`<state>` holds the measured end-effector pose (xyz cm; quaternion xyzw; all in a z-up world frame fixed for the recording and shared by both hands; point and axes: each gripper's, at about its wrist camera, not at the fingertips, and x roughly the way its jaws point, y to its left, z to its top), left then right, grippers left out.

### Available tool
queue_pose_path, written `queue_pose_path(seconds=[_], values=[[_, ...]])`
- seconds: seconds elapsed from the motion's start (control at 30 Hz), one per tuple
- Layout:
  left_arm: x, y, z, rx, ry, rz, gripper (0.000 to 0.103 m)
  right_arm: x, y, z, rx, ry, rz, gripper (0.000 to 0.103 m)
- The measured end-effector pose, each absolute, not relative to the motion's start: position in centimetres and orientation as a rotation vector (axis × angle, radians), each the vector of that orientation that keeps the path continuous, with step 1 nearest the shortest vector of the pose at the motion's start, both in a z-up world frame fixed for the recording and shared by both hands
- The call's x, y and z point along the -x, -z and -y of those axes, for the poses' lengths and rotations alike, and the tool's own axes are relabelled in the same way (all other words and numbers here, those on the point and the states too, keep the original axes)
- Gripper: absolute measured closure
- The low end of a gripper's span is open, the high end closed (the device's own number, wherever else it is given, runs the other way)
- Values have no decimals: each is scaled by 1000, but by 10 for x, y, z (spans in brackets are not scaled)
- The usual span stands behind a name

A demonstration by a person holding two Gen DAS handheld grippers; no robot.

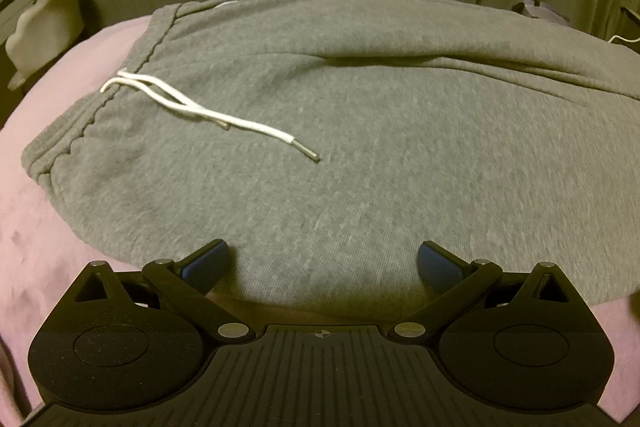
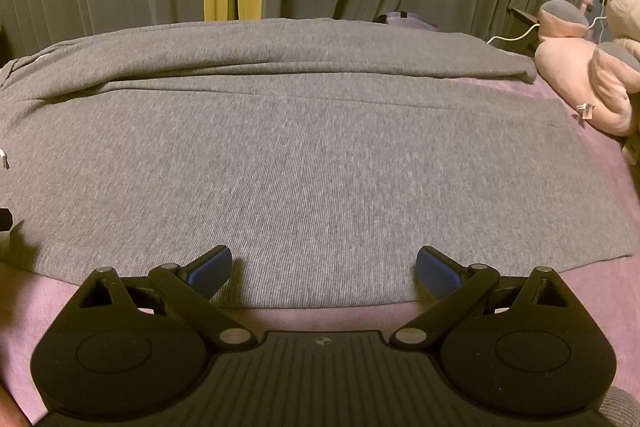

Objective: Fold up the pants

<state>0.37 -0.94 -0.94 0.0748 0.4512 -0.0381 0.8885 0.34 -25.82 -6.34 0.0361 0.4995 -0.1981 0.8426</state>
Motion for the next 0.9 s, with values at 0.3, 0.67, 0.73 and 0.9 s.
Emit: queue_pose_path(seconds=[0.3, 0.67, 0.73, 0.9], values=[[-2, 1, 13, -144, 76, -912, 0, -13, 61, 274, -155, 389, -1061, 4], [-59, -1, 26, -103, -18, -831, 0, -47, 100, 335, -392, 494, -1093, 3], [-73, 6, 24, -92, -38, -835, 0, -52, 100, 334, -363, 480, -1130, 3], [-90, 24, 13, -115, -119, -847, 0, -94, 67, 358, -326, 502, -1123, 4]])
